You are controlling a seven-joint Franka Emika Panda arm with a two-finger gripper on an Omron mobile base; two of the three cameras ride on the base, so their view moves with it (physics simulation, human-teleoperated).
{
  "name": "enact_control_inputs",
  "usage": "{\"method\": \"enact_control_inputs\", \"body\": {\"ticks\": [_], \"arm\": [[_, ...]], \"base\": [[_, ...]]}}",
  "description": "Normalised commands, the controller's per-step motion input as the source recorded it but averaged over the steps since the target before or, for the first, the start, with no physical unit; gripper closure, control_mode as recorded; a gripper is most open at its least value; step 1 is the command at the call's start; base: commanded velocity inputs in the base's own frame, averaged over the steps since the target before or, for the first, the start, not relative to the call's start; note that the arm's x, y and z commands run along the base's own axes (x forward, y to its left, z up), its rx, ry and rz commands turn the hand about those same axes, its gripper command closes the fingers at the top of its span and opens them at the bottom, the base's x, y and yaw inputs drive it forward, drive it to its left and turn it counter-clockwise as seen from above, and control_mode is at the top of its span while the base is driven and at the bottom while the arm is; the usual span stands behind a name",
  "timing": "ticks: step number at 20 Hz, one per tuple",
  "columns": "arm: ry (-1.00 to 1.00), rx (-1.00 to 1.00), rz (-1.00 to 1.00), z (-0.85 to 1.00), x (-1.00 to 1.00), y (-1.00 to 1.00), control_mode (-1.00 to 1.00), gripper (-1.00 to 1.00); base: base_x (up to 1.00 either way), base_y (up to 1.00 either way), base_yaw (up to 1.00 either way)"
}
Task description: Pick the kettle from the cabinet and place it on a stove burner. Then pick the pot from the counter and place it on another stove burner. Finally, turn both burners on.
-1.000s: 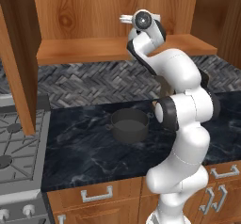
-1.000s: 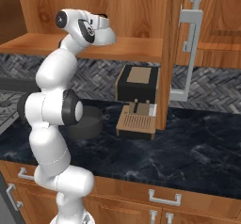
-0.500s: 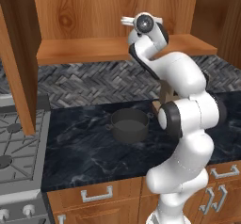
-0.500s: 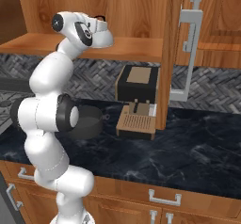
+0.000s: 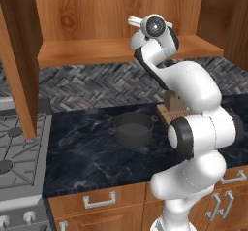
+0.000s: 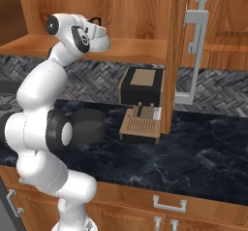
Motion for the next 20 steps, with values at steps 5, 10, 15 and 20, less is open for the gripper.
{"method": "enact_control_inputs", "body": {"ticks": [5, 10, 15, 20], "arm": [[0.0, 0.13, -0.02, 0.0, -0.53, -0.07, -1.0, 1.0], [0.0, 0.08, -0.01, 0.01, -0.53, -0.15, -1.0, 1.0], [0.0, 0.0, -0.03, 0.01, -0.49, -0.17, -1.0, 1.0], [0.0, 0.0, -0.01, 0.0, -0.55, -0.08, -1.0, 1.0]], "base": [[0.0, 0.0, 0.0], [0.0, 0.0, 0.0], [0.0, 0.0, 0.0], [0.0, 0.0, 0.0]]}}
